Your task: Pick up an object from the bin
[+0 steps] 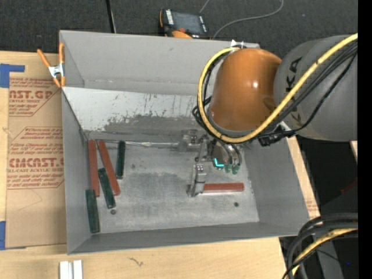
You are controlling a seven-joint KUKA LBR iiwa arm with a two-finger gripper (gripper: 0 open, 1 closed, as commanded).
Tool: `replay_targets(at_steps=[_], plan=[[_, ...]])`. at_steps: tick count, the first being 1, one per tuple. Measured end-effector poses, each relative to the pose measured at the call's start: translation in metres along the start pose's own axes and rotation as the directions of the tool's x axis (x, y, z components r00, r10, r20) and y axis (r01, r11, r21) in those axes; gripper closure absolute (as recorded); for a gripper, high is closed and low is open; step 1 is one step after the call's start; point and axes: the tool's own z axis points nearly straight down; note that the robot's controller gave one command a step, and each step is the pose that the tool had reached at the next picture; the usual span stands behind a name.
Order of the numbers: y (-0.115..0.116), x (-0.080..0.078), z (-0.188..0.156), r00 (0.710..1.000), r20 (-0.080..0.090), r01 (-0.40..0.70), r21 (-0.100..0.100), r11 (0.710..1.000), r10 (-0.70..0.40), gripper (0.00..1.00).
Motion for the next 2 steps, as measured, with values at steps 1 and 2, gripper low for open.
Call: replay_targets(at_steps=[1, 2], plan=[[-0.079, -0.028, 0.146, 0.969, 0.002, 0.248, 0.001, 0.969, -0.248, 0.00], [-0.142, -0.032, 0.111, 0.952, 0.009, 0.307, 0.007, 0.952, -0.307, 0.00]])
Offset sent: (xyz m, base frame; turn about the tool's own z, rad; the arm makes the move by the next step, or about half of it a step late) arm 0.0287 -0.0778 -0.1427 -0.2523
